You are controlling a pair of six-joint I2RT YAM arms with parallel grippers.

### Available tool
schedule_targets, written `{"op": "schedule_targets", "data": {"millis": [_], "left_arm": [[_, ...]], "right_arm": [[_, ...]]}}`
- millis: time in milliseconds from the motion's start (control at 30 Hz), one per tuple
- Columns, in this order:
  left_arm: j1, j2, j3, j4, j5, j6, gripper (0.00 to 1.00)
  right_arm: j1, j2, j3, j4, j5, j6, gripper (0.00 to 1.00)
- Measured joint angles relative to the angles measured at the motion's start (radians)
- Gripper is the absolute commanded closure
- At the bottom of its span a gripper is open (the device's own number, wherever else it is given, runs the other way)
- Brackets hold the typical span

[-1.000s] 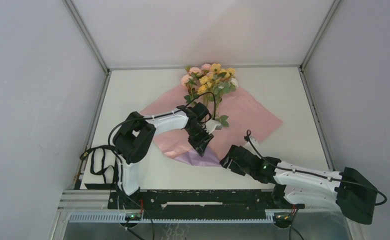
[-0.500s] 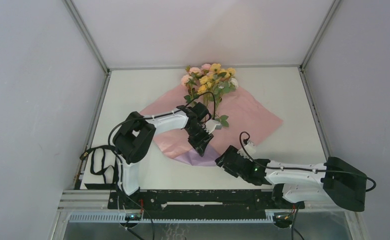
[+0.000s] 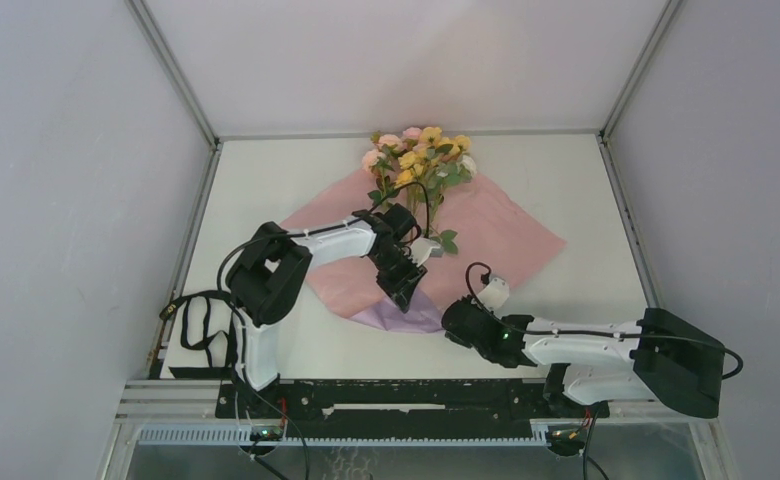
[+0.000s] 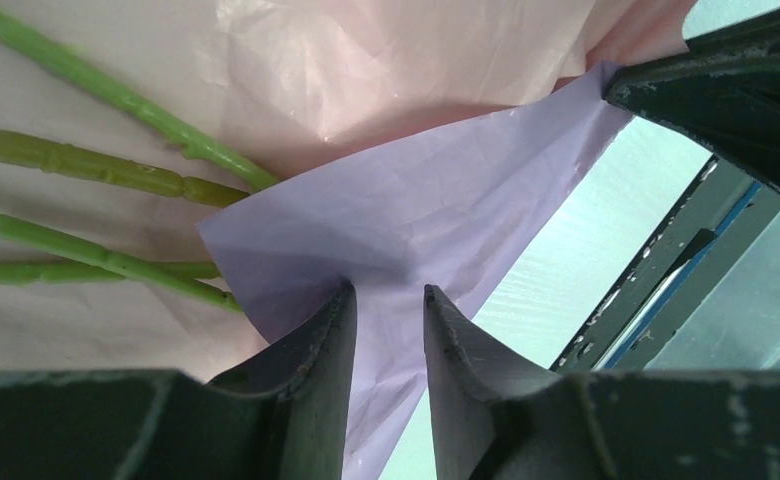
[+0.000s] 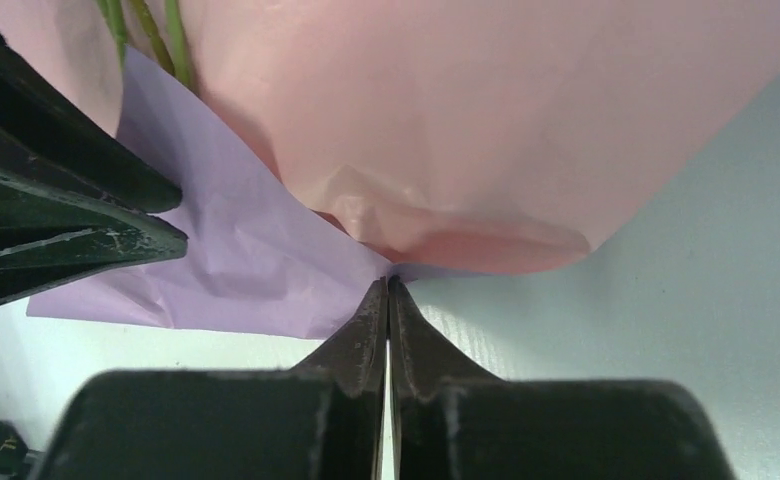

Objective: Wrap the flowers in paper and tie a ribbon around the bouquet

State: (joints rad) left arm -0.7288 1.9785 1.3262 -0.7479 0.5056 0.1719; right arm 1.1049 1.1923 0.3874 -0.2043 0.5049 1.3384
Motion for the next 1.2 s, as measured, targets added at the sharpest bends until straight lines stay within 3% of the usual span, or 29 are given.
{"op": "schedule_targets", "data": {"millis": [333, 667, 733, 833, 967, 1067, 1200], "left_arm": [[0.021, 0.016, 0.004, 0.004, 0.047, -0.015, 0.63], [0.063, 0.048, 0.013, -0.002, 0.131, -0.049, 0.63], [0.069, 0.051, 0.013, -0.002, 0.14, -0.055, 0.63], [0.078, 0.055, 0.013, -0.001, 0.15, -0.063, 0.63], [0.087, 0.061, 0.013, 0.0, 0.165, -0.072, 0.63], [0.091, 0.065, 0.013, 0.001, 0.176, -0.079, 0.63], [0.093, 0.066, 0.013, 0.001, 0.181, -0.085, 0.63]], "right_arm": [[0.049, 0.01, 0.198, -0.115, 0.135, -0.373, 1.0], [0.129, 0.118, 0.314, -0.002, 0.222, -0.855, 0.99], [0.132, 0.13, 0.327, 0.023, 0.215, -0.901, 0.84], [0.12, 0.129, 0.333, 0.045, 0.172, -0.903, 0.61], [0.066, 0.11, 0.312, 0.037, 0.087, -0.751, 0.52], [0.036, 0.058, 0.228, 0.031, 0.048, -0.581, 0.4], [0.053, 0.022, 0.108, 0.053, 0.01, -0.415, 0.32]]}}
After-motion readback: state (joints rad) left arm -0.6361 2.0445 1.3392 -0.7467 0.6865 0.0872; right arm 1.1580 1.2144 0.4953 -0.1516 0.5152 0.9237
